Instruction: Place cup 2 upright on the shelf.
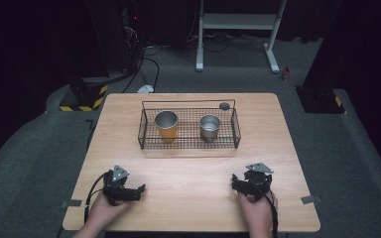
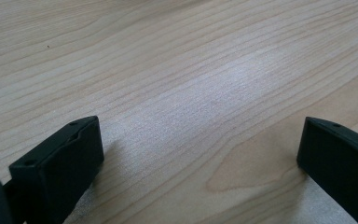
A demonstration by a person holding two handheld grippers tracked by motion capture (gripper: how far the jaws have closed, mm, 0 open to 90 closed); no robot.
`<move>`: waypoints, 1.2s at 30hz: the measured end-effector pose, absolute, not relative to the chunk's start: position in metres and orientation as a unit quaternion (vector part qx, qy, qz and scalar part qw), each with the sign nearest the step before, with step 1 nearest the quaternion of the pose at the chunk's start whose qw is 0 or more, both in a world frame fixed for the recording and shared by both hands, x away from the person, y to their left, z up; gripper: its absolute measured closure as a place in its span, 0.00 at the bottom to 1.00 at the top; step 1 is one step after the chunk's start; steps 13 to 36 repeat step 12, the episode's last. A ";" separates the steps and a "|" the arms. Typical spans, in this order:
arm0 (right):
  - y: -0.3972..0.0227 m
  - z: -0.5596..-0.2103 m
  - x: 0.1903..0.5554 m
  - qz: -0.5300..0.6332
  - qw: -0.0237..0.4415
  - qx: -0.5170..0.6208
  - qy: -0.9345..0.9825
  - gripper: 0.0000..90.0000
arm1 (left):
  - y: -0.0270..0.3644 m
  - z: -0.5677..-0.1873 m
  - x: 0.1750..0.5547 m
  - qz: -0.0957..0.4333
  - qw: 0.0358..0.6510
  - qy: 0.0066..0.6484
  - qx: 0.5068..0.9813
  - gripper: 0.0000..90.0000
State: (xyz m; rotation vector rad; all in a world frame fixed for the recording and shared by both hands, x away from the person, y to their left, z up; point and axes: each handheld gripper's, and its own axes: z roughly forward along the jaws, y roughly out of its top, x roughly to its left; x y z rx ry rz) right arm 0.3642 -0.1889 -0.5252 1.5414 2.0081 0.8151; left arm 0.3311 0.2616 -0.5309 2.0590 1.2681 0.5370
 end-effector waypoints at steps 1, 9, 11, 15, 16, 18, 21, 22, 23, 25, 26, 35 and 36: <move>-0.189 -0.525 0.364 0.298 0.239 0.563 0.733 0.14 | 0.261 -0.531 0.331 0.204 0.327 0.484 0.785 0.01; -0.188 -0.525 0.363 0.298 0.240 0.561 0.734 0.14 | 0.261 -0.531 0.330 0.204 0.327 0.484 0.785 0.01; -0.188 -0.525 0.363 0.298 0.241 0.562 0.733 0.14 | 0.261 -0.531 0.330 0.204 0.327 0.484 0.785 0.01; -0.188 -0.525 0.363 0.297 0.242 0.561 0.734 0.14 | 0.261 -0.531 0.330 0.204 0.328 0.484 0.785 0.01; -0.188 -0.525 0.363 0.297 0.242 0.561 0.734 0.14 | 0.261 -0.531 0.330 0.204 0.328 0.484 0.785 0.01; -0.188 -0.525 0.363 0.297 0.242 0.561 0.734 0.14 | 0.261 -0.531 0.330 0.204 0.328 0.484 0.785 0.01; -0.188 -0.525 0.363 0.297 0.242 0.561 0.734 0.14 | 0.261 -0.531 0.330 0.204 0.328 0.484 0.785 0.01; -0.188 -0.525 0.363 0.297 0.242 0.561 0.734 0.14 | 0.261 -0.531 0.330 0.204 0.328 0.484 0.785 0.01; -0.188 -0.525 0.363 0.297 0.242 0.561 0.734 0.14 | 0.261 -0.531 0.330 0.204 0.328 0.484 0.785 0.01; -0.188 -0.525 0.363 0.297 0.242 0.561 0.734 0.14 | 0.261 -0.531 0.330 0.204 0.328 0.484 0.785 0.01; -0.188 -0.525 0.363 0.297 0.242 0.561 0.734 0.14 | 0.261 -0.531 0.330 0.204 0.328 0.484 0.785 0.01; -0.188 -0.525 0.363 0.297 0.242 0.561 0.734 0.14 | 0.261 -0.531 0.330 0.204 0.328 0.484 0.785 0.01; -0.188 -0.525 0.363 0.297 0.242 0.561 0.734 0.14 | 0.261 -0.531 0.330 0.204 0.328 0.484 0.785 0.01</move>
